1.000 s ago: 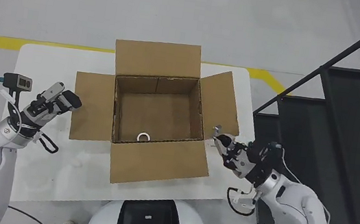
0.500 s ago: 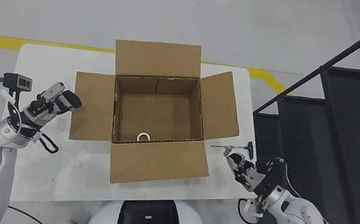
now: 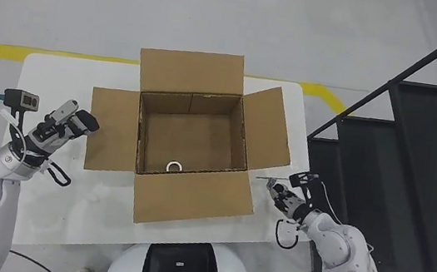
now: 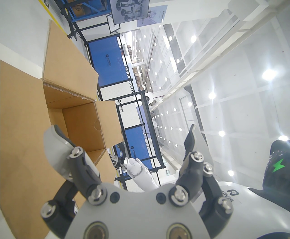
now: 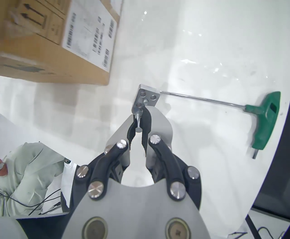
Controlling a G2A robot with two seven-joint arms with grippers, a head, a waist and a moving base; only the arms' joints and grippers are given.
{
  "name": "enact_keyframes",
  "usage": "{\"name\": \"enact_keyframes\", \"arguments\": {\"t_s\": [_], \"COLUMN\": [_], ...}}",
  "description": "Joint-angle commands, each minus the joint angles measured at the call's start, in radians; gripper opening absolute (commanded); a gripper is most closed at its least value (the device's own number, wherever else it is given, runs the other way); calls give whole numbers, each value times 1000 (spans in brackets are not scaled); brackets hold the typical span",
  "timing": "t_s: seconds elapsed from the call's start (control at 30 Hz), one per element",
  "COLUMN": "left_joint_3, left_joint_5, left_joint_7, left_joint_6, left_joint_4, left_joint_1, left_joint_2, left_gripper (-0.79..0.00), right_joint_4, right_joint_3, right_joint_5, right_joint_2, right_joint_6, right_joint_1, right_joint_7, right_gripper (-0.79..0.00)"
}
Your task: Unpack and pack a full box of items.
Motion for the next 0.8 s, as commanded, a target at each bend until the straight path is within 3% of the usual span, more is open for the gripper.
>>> {"name": "enact_keyframes", "arguments": {"t_s": [0.0, 0.47, 0.5, 0.57, 0.77], "left_joint_3": [0, 0, 0, 0, 0], "left_joint_5": [0, 0, 0, 0, 0], "left_joint_7": [0, 0, 0, 0, 0], "left_joint_6": [0, 0, 0, 0, 0], "left_joint_4": [0, 0, 0, 0, 0], "left_joint_1": [0, 0, 0, 0, 0], "left_joint_2": [0, 0, 0, 0, 0], "left_gripper": [0, 0, 0, 0, 0], "right_joint_4": [13, 69, 72, 70, 14], "right_joint_3": [-10, -93, -95, -96, -65], "right_joint_5": [-6, -21, -17, -9, 11], "right_joint_2": [1, 5, 5, 6, 14], "right_joint_6": [31, 107, 108, 116, 130], "right_joint_1": [15, 80, 83, 84, 31], "right_joint_7": [26, 102, 101, 99, 59], "right_gripper": [-785, -767, -619, 0, 0]}}
